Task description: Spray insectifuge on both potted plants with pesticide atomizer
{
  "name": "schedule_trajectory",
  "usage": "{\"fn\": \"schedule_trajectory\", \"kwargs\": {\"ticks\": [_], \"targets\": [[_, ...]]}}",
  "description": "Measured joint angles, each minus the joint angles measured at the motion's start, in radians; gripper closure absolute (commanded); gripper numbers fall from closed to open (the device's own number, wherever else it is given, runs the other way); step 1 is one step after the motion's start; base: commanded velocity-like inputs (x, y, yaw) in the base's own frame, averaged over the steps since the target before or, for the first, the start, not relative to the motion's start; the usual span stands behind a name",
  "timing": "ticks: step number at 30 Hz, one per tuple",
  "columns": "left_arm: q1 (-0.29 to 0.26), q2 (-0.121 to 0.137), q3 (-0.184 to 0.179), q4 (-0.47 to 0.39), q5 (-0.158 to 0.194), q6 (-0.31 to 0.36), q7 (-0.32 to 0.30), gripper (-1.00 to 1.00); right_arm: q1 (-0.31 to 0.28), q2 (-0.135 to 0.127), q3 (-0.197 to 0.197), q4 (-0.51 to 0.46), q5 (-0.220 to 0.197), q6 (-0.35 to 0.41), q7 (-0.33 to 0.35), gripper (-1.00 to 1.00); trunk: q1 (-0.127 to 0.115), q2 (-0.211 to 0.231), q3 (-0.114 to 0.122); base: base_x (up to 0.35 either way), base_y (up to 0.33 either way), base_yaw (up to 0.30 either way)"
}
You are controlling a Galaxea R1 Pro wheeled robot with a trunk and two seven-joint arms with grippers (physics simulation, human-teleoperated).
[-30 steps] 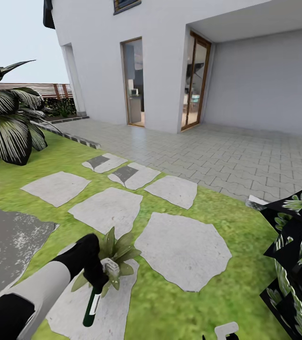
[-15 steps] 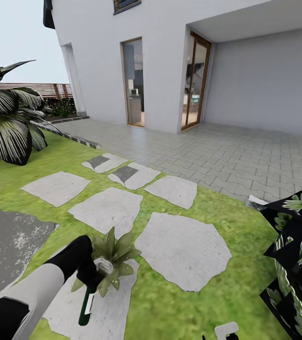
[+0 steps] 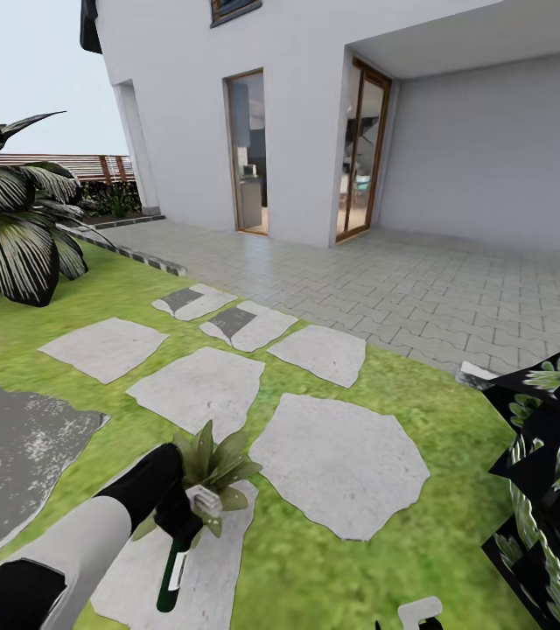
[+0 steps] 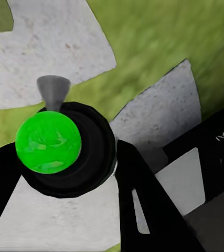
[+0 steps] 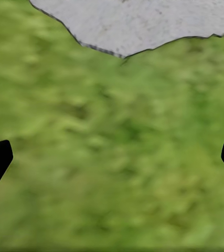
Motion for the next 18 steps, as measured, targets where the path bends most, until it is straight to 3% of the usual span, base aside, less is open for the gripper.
{"fn": "schedule_trajectory", "kwargs": {"ticks": [9, 16, 18], "targets": [[0.039, 0.017, 0.0, 0.002, 0.003, 0.0, 0.008, 1.0, 0.0, 0.0, 0.0, 0.0, 0.0, 0.0, 0.0, -1.0, 0.0, 0.0, 0.0, 0.0, 0.0, 0.0], [0.045, 0.001, 0.007, -0.037, 0.008, 0.002, 0.017, 1.0, 0.0, 0.0, 0.0, -0.001, -0.001, 0.0, 0.0, -1.0, 0.0, 0.0, 0.0, 0.0, 0.0, 0.028], [0.045, -0.001, 0.034, -0.058, 0.009, 0.004, 0.019, 1.0, 0.0, 0.0, 0.0, -0.001, -0.001, 0.0, 0.0, -1.0, 0.0, 0.0, 0.0, 0.0, 0.0, 0.21]]}}
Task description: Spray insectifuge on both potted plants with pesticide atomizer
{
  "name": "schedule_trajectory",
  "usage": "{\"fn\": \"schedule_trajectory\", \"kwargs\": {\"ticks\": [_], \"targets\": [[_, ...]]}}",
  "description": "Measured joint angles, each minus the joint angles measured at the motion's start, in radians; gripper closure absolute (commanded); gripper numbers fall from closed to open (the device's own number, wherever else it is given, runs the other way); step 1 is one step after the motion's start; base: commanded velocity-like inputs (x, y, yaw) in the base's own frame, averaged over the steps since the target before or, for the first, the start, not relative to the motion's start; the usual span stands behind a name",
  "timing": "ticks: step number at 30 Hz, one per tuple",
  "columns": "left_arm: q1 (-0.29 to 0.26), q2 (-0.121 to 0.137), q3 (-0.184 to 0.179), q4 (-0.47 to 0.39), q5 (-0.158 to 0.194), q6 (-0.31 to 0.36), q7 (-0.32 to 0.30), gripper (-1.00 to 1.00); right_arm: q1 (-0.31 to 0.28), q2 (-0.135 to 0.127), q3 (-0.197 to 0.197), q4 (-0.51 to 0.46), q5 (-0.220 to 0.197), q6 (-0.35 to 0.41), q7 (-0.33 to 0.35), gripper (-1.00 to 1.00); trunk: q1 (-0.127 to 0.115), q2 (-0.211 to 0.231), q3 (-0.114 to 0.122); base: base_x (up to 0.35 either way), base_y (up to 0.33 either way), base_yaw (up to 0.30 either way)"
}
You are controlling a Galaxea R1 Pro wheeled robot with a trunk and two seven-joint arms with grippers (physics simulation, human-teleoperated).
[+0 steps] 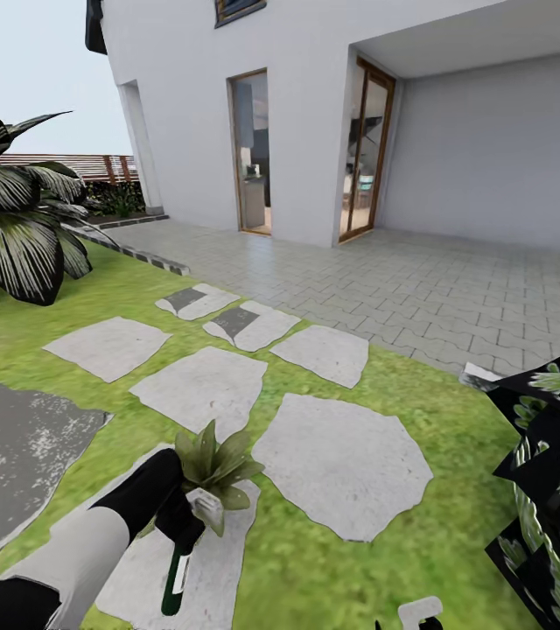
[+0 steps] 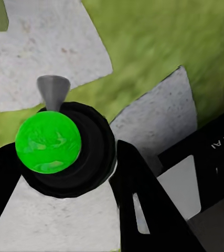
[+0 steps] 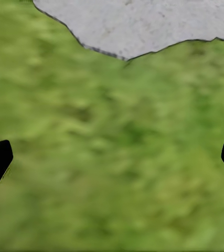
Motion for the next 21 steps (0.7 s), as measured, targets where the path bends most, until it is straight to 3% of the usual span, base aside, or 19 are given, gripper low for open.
{"fn": "schedule_trajectory", "kwargs": {"ticks": [5, 14, 21], "targets": [[0.0, 0.0, 0.044, -0.008, -0.002, -0.002, 0.002, 1.0, 0.0, 0.0, 0.0, 0.0, 0.0, 0.0, 0.0, -1.0, 0.0, 0.0, 0.0, 0.0, 0.0, 0.216], [0.003, 0.003, 0.042, -0.002, -0.006, -0.004, 0.006, 1.0, 0.0, 0.0, 0.0, 0.0, 0.0, 0.0, 0.0, -1.0, 0.0, 0.0, 0.0, -0.019, -0.008, 0.02], [0.003, 0.001, 0.043, -0.006, -0.004, -0.004, 0.057, 1.0, 0.0, 0.0, 0.0, 0.0, 0.0, 0.0, 0.0, -1.0, 0.0, 0.0, 0.0, -0.12, -0.199, 0.0]]}}
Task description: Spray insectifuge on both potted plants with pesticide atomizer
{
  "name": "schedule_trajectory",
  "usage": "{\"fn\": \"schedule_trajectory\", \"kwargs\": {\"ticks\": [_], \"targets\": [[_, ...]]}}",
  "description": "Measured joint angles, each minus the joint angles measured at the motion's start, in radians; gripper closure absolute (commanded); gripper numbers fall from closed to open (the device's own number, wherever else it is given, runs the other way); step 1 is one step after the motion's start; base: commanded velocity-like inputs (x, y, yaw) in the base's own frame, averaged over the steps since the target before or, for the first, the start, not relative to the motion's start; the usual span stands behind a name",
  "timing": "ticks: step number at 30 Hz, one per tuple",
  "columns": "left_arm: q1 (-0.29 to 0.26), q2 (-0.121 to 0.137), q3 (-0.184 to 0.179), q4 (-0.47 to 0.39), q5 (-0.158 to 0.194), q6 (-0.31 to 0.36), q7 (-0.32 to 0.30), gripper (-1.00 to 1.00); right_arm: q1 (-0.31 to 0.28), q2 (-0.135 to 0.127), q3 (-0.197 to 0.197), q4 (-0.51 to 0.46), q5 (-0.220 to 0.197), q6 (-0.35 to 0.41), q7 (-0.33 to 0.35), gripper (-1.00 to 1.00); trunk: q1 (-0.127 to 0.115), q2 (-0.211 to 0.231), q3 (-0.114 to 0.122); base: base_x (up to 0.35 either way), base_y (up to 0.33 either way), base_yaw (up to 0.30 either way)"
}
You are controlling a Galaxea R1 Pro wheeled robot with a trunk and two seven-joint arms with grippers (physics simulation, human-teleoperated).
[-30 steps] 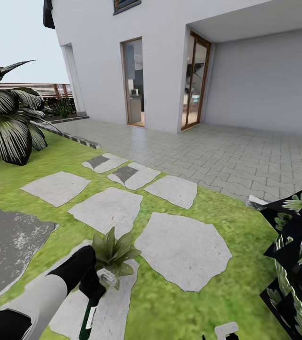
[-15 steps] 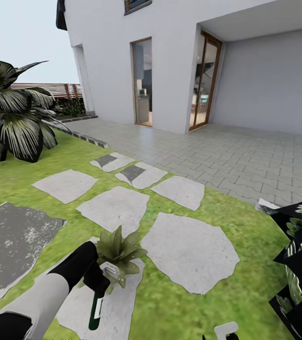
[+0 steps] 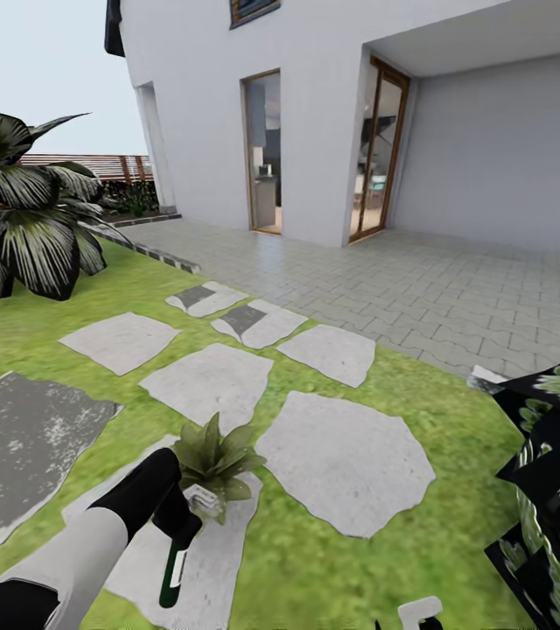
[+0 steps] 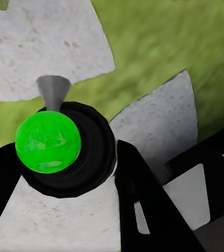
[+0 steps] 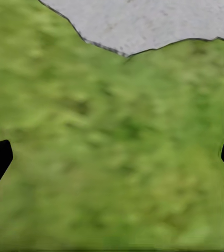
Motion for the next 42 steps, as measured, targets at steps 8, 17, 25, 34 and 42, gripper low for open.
{"fn": "schedule_trajectory", "kwargs": {"ticks": [8, 17, 25, 34, 42], "targets": [[0.0, 0.0, 0.0, 0.008, 0.001, 0.002, 0.01, 1.0, 0.0, 0.0, 0.0, 0.0, 0.0, 0.0, 0.0, -1.0, 0.0, 0.0, 0.0, -0.006, -0.172, 0.0], [0.001, 0.009, 0.001, 0.009, 0.0, 0.0, 0.036, 1.0, 0.0, 0.0, 0.0, 0.0, 0.0, 0.0, 0.0, -1.0, 0.0, 0.0, 0.0, -0.089, 0.011, 0.0], [0.001, 0.012, 0.003, 0.003, 0.001, 0.003, 0.062, 1.0, 0.0, 0.0, 0.0, 0.0, 0.001, 0.001, 0.0, -1.0, 0.0, 0.0, 0.0, -0.083, 0.264, 0.0], [0.001, 0.015, 0.003, 0.005, -0.002, 0.003, 0.089, 1.0, 0.0, -0.001, 0.0, 0.001, 0.002, 0.001, 0.0, -1.0, 0.0, 0.0, 0.0, 0.014, 0.298, 0.0], [0.001, 0.004, 0.003, 0.004, 0.003, 0.003, 0.175, 1.0, 0.0, 0.0, 0.0, 0.001, 0.001, 0.0, 0.0, -1.0, 0.0, 0.0, 0.0, 0.01, 0.04, 0.0]]}}
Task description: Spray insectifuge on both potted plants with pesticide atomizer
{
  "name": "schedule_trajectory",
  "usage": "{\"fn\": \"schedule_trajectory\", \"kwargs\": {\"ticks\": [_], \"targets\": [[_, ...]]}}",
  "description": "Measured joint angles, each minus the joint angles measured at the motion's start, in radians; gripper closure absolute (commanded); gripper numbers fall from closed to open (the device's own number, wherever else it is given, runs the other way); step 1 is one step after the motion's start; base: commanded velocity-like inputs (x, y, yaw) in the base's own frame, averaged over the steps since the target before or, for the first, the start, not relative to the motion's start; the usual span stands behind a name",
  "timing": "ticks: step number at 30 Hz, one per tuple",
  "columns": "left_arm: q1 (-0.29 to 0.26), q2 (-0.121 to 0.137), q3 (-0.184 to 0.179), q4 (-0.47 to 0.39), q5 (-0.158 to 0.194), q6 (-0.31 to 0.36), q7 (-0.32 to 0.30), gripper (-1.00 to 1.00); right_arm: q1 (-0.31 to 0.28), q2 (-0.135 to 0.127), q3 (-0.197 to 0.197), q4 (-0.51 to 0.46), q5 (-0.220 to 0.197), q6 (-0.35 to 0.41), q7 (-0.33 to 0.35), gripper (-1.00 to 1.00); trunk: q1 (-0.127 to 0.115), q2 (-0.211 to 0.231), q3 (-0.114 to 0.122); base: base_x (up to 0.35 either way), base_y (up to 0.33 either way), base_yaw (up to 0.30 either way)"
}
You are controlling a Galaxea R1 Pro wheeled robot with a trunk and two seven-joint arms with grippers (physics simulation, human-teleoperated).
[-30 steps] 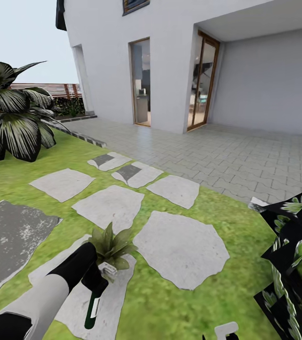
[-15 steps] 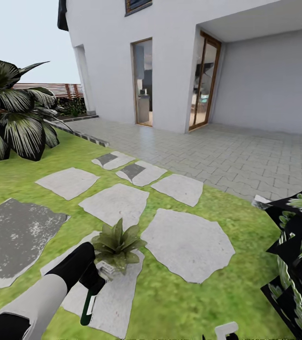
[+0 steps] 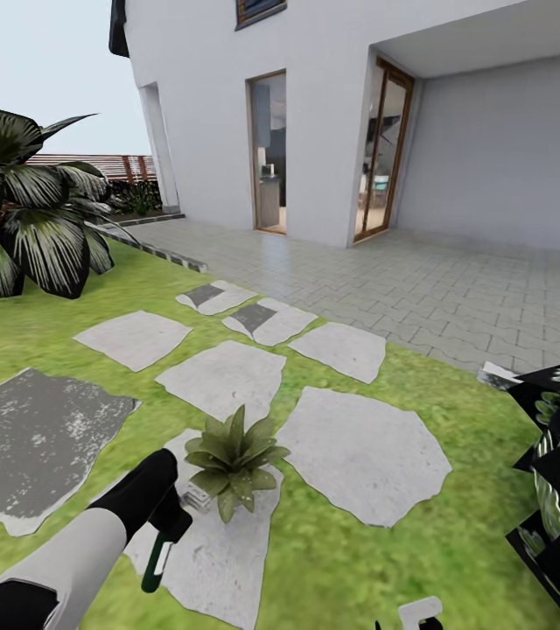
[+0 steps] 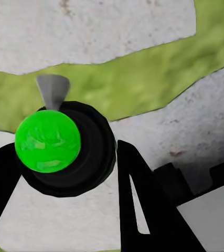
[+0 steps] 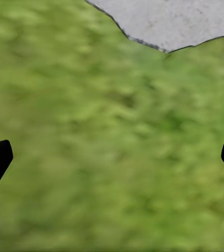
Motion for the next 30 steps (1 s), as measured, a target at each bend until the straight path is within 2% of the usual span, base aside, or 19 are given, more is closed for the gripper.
{"fn": "schedule_trajectory", "kwargs": {"ticks": [2, 5, 6, 7, 9, 11, 13, 14, 18, 22, 30], "targets": [[0.0, -0.001, 0.001, -0.004, -0.001, 0.0, 0.001, 1.0, 0.0, 0.0, 0.0, 0.0, 0.0, 0.0, 0.0, -1.0, 0.0, 0.0, 0.0, 0.0, 0.001, 0.0], [0.003, -0.001, 0.003, -0.021, -0.003, -0.003, 0.077, 1.0, 0.0, 0.0, 0.0, -0.001, -0.001, 0.0, 0.0, -1.0, 0.0, 0.0, 0.0, 0.0, 0.0, 0.0], [0.005, -0.001, 0.004, -0.02, 0.002, -0.002, 0.082, 1.0, 0.0, 0.0, 0.0, -0.001, -0.001, -0.001, 0.0, -1.0, 0.0, 0.0, 0.0, 0.0, 0.0, 0.0], [0.011, 0.0, 0.015, -0.02, 0.013, -0.005, 0.091, 1.0, 0.0, 0.0, -0.001, -0.001, -0.001, -0.001, 0.0, -1.0, 0.0, 0.0, 0.0, 0.0, 0.0, 0.0], [0.029, 0.002, 0.066, -0.021, 0.054, -0.054, 0.111, 1.0, 0.0, 0.0, -0.001, -0.002, -0.002, -0.001, -0.001, -1.0, 0.0, 0.0, 0.0, 0.0, 0.0, 0.0], [0.045, 0.0, 0.108, -0.02, 0.07, -0.106, 0.146, 1.0, 0.0, 0.0, -0.001, -0.002, -0.002, -0.001, -0.001, -1.0, 0.0, 0.0, 0.0, 0.0, 0.0, 0.0], [0.059, -0.007, 0.145, -0.018, 0.082, -0.14, 0.208, 1.0, 0.0, 0.0, -0.001, -0.002, -0.002, -0.002, -0.001, -1.0, 0.0, 0.0, 0.0, 0.0, 0.0, 0.0], [0.062, -0.01, 0.152, -0.018, 0.089, -0.147, 0.224, 1.0, 0.0, 0.0, -0.002, -0.002, -0.002, -0.002, -0.001, -1.0, 0.0, 0.0, 0.0, 0.0, 0.0, 0.0], [0.069, -0.019, 0.163, 0.005, 0.11, -0.158, 0.253, 1.0, 0.0, 0.0, -0.002, -0.002, -0.002, -0.002, -0.001, -1.0, 0.0, 0.0, 0.0, 0.0, 0.0, -0.053], [0.084, -0.019, 0.164, 0.043, 0.106, -0.16, 0.261, 1.0, 0.0, 0.001, -0.001, -0.002, -0.002, 0.0, 0.0, -1.0, 0.0, 0.0, 0.0, 0.0, 0.0, -0.213], [0.088, -0.009, 0.169, 0.042, 0.108, -0.156, 0.261, 1.0, 0.0, 0.0, -0.002, -0.002, -0.001, 0.0, 0.0, -1.0, 0.0, 0.0, 0.0, 0.0, 0.063, -0.018]]}}
